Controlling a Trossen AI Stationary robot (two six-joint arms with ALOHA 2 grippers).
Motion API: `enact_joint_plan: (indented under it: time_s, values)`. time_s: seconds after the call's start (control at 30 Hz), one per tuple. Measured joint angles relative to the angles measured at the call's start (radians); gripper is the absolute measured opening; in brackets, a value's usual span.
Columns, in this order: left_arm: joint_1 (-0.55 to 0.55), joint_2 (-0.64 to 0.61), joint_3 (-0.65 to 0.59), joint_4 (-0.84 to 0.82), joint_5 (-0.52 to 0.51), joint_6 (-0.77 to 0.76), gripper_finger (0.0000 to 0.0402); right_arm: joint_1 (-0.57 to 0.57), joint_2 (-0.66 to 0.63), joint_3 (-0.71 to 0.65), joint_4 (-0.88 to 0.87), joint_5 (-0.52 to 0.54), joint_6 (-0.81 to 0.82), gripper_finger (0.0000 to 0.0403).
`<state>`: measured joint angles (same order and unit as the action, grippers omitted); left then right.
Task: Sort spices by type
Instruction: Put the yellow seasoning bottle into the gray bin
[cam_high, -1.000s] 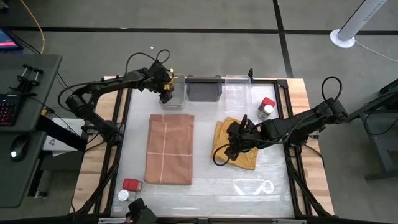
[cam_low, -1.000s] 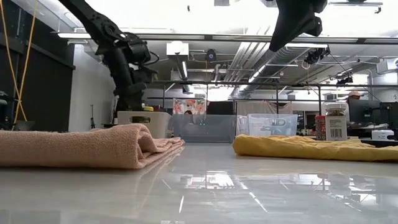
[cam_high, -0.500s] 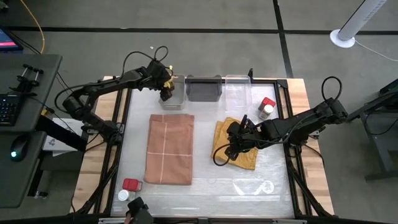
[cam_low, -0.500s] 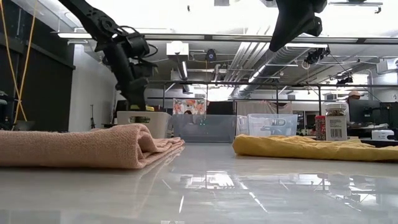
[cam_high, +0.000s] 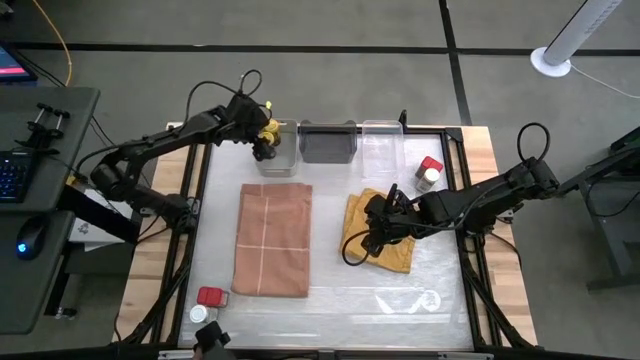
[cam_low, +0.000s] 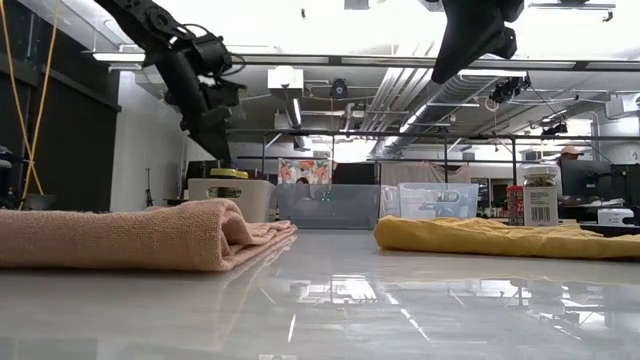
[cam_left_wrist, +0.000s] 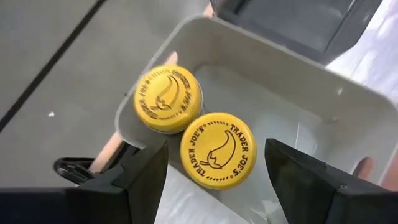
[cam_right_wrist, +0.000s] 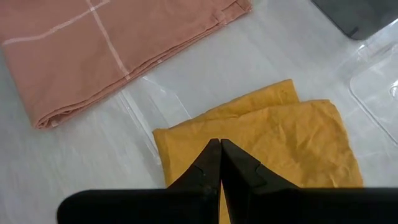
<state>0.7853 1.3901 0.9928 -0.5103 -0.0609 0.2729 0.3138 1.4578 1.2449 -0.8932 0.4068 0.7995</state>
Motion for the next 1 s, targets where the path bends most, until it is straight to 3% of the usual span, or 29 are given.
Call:
enact_joint_plan:
  time_s: [0.13, 0.27, 0.33, 0.47, 0.5, 0.7, 0.83, 1.0]
  values:
    - [0.000, -0.060, 0.000, -0.002, 0.007, -0.006, 0.0253, 0.000, 0.000, 0.000, 0.000, -0.001, -0.014, 0.0000]
    - [0.000, -0.120, 0.000, -0.014, 0.078, -0.037, 0.0236, 0.000, 0.000, 0.000, 0.000, -0.014, -0.015, 0.0000]
    - [0.000, -0.142, -0.009, 0.001, 0.122, -0.078, 0.0197, 0.000, 0.000, 0.000, 0.000, -0.023, -0.015, 0.0000]
    - [0.023, -0.161, -0.115, 0.148, 0.194, -0.161, 0.0042, 0.000, 0.000, 0.000, 0.000, -0.023, -0.019, 0.0000]
    - [0.035, -0.158, -0.158, 0.198, 0.217, -0.207, 0.0023, 0.000, 0.000, 0.000, 0.000, -0.023, -0.022, 0.0000]
    - [0.065, -0.153, -0.336, 0.457, 0.234, -0.442, 0.0003, 0.000, 0.000, 0.000, 0.000, -0.013, -0.020, 0.0000]
    - [0.048, -0.167, -0.341, 0.539, 0.197, -0.447, 0.0000, 0.000, 0.000, 0.000, 0.000, -0.013, -0.021, 0.0000]
    - [0.055, -0.125, -0.342, 0.515, 0.146, -0.395, 0.0000, 0.000, 0.000, 0.000, 0.000, -0.010, -0.022, 0.0000]
